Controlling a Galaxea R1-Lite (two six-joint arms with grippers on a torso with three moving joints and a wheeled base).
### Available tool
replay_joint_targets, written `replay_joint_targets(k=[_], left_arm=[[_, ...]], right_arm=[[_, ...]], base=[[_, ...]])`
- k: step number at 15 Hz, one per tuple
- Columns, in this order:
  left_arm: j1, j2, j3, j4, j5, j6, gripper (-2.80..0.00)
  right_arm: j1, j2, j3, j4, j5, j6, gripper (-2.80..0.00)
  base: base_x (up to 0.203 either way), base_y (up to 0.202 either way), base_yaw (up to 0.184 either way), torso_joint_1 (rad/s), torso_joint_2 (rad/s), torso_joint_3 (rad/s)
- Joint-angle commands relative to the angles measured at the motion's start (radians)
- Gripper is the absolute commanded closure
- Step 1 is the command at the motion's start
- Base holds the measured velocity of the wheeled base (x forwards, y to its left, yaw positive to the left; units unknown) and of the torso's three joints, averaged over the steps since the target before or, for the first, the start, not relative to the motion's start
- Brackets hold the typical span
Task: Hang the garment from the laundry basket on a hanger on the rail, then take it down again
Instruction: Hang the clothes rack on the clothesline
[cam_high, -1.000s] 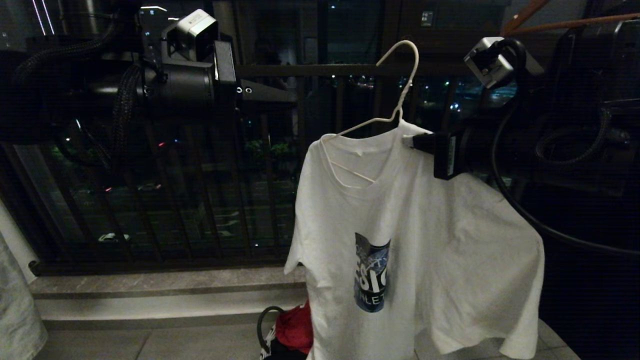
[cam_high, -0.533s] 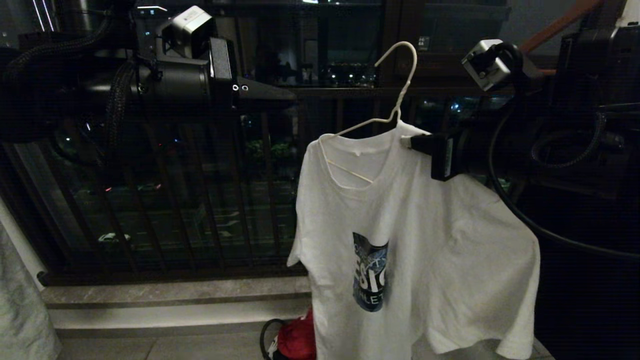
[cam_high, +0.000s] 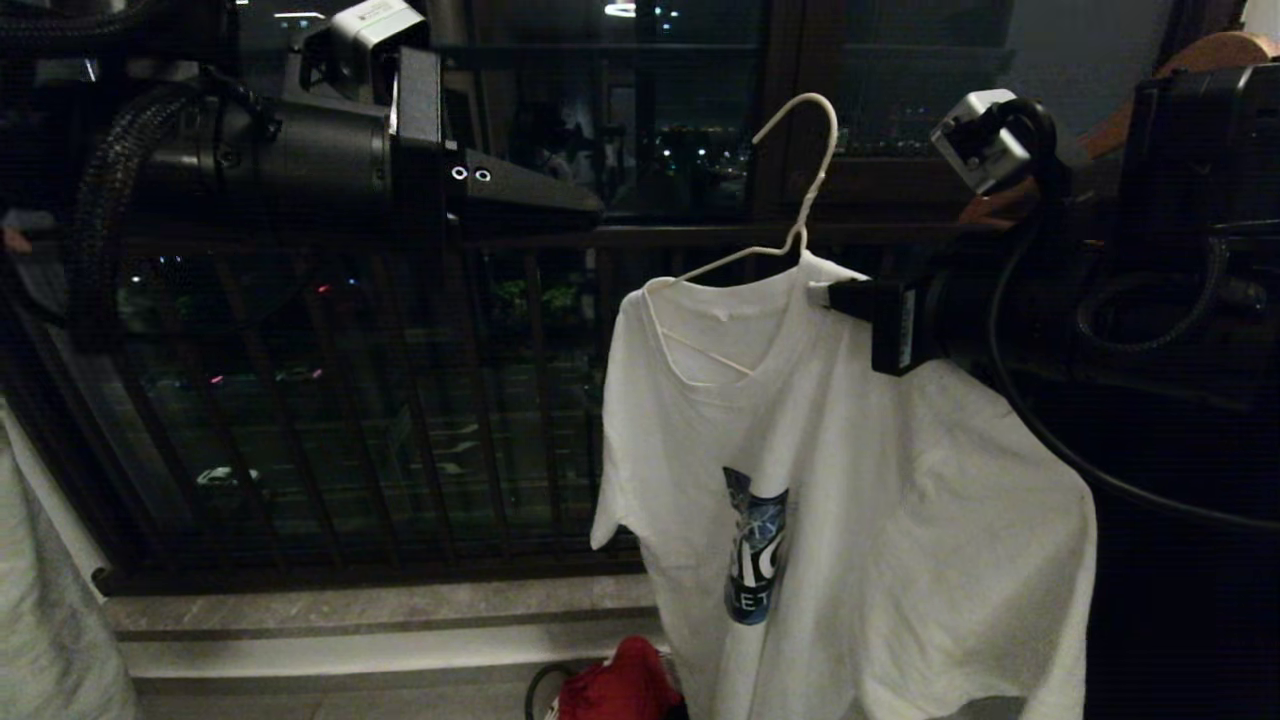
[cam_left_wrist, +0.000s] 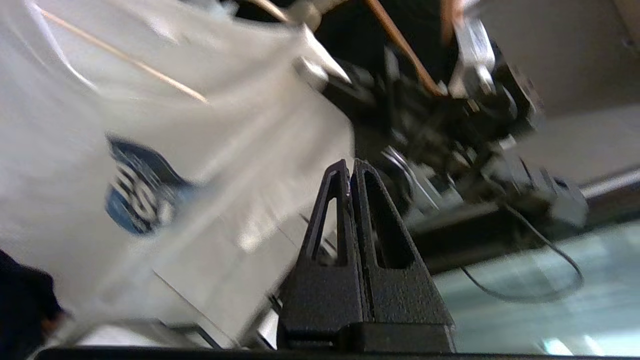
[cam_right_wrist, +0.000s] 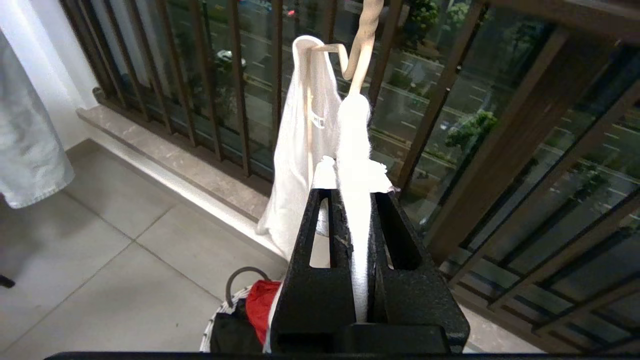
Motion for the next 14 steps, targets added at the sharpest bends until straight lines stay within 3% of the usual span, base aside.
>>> replay_joint_targets(k=[1, 3, 6, 10, 14], left_arm=[[-0.031, -0.064, 0.005, 0.085, -0.005, 0.011, 0.00], [-0.041, -0.101, 0.008, 0.162, -0.004, 0.066, 0.00], [-0.062, -0.126, 0.016, 0.169, -0.005, 0.071, 0.00], [-0.098, -0.163, 0.013, 0.214, -0.003, 0.074, 0.00], [-0.112, -0.199, 0.014, 0.225, -0.003, 0.074, 0.00]], right_arm=[[0.004, -0.030, 0.025, 0.000, 0.002, -0.003, 0.00], [0.011, -0.056, 0.061, 0.001, 0.002, -0.021, 0.00], [0.047, -0.106, 0.111, 0.008, 0.002, -0.025, 0.00], [0.170, -0.176, 0.158, 0.108, 0.002, -0.073, 0.00], [0.198, -0.200, 0.172, 0.109, 0.000, -0.085, 0.00]], base=[[0.000, 0.000, 0.000, 0.253, -0.58, -0.320], [0.000, 0.000, 0.000, 0.265, -0.60, -0.322], [0.000, 0.000, 0.000, 0.261, -0.57, -0.309], [0.000, 0.000, 0.000, 0.184, -0.38, -0.205], [0.000, 0.000, 0.000, 0.162, -0.34, -0.185]])
